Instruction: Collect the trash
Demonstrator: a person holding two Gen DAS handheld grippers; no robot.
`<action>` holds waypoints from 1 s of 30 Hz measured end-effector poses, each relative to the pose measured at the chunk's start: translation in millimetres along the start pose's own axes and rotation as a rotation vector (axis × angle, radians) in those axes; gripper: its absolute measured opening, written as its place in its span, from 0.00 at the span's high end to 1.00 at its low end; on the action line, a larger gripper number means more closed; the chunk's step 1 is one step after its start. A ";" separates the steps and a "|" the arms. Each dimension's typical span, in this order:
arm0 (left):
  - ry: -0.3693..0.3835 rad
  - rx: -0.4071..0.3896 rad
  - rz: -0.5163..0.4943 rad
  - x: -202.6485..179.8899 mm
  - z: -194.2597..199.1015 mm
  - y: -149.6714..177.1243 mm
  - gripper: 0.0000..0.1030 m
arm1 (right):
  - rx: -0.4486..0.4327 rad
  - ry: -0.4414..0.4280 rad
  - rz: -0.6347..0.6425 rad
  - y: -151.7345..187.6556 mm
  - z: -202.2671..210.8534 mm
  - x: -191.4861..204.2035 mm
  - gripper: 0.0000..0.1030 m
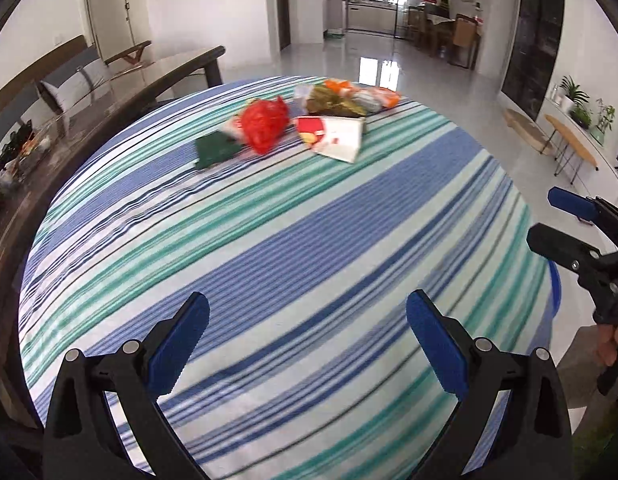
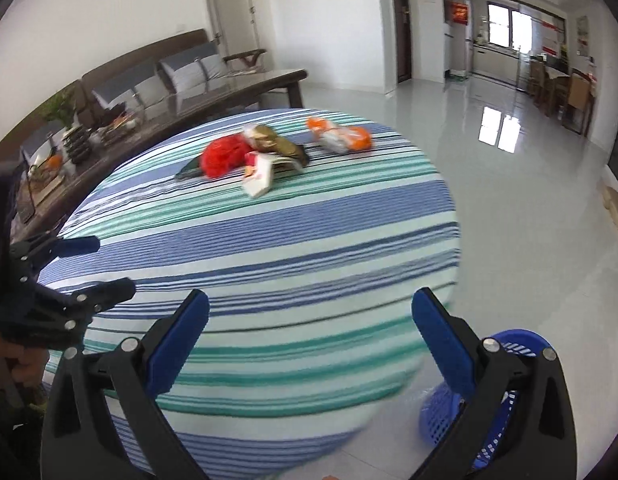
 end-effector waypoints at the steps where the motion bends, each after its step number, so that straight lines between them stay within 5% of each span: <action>1: -0.010 0.001 0.004 11.5 -2.6 -1.6 0.05 | 0.023 -0.025 -0.003 -4.1 -10.3 7.8 0.04; 10: -0.111 0.004 0.101 88.4 -41.3 -15.0 0.05 | 0.117 -0.069 -0.036 -31.1 -66.5 11.1 0.06; 14: -0.123 0.031 0.091 96.0 -48.7 -3.6 0.05 | 0.143 -0.088 -0.049 -46.3 -95.2 11.9 0.29; 22: -0.112 0.053 0.142 103.5 -52.6 5.1 0.05 | 0.132 -0.048 -0.154 -63.8 -146.9 1.2 0.53; 24: -0.111 0.054 0.143 103.2 -52.3 5.6 0.05 | 0.129 -0.071 -0.175 -66.6 -154.5 3.1 0.79; 26: -0.108 0.054 0.146 103.4 -52.5 5.6 0.05 | 0.124 -0.080 -0.181 -65.9 -154.6 7.5 0.88; 30: -0.108 0.054 0.147 104.0 -52.7 5.1 0.05 | 0.080 -0.097 -0.192 -61.0 -130.6 17.0 0.94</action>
Point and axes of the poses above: each gripper's, at about its wrist camera, not at the fingertips, and z roughly against the way its jaws point, x to its left, y to its underside, the point moved 2 cm from there along -z, roughly the way its jaws point, and after that the axes turned 11 degrees about -x, right-handed, at the moved point
